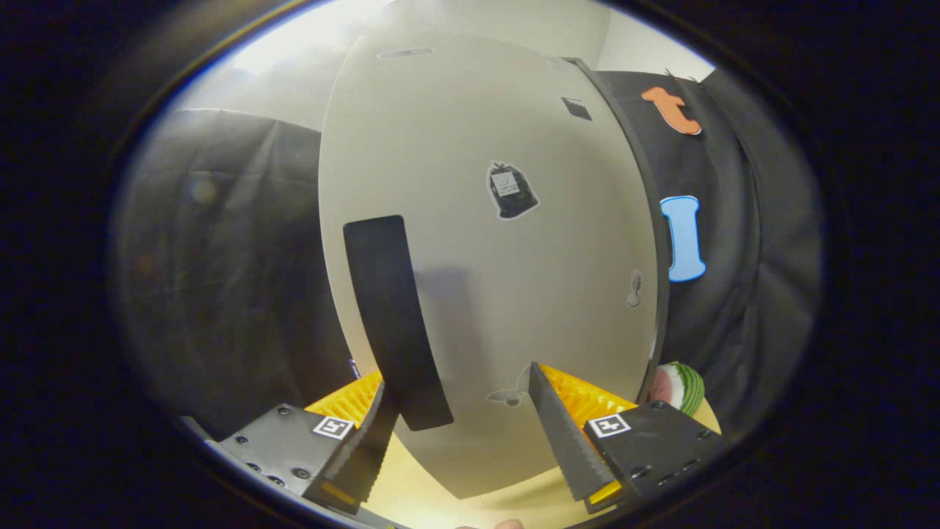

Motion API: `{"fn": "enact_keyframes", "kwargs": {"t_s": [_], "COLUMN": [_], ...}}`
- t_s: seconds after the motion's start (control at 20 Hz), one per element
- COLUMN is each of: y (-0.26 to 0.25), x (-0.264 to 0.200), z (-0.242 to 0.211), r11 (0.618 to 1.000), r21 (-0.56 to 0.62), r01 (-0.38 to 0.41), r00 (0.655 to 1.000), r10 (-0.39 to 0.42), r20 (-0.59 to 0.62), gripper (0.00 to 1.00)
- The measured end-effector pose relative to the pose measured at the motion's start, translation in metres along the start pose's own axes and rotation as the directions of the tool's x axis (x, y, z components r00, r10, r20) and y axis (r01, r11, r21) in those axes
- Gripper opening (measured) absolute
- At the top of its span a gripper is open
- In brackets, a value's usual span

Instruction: Open the shoe cabinet door, grab the shoes and put them into the shoe cabinet, then close the shoe cabinet door.

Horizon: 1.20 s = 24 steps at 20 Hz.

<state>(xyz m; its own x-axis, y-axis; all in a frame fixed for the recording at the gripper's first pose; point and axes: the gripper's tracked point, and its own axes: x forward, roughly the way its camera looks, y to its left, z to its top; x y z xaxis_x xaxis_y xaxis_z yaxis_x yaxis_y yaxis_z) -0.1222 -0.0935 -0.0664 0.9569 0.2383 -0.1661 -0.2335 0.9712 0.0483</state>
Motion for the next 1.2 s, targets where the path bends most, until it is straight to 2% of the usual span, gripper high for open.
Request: {"fn": "enact_keyframes", "kwargs": {"t_s": [0.8, 1.2], "y": [0.018, 0.024], "x": [0.063, 0.092], "z": [0.002, 0.004], "r11": [0.999, 0.996], "r21": [-0.039, -0.052], "r01": [0.031, 0.073], "r00": [0.999, 0.996], "r10": [-0.030, -0.070], "r20": [0.038, 0.055], "gripper": [1.00, 1.00]}}
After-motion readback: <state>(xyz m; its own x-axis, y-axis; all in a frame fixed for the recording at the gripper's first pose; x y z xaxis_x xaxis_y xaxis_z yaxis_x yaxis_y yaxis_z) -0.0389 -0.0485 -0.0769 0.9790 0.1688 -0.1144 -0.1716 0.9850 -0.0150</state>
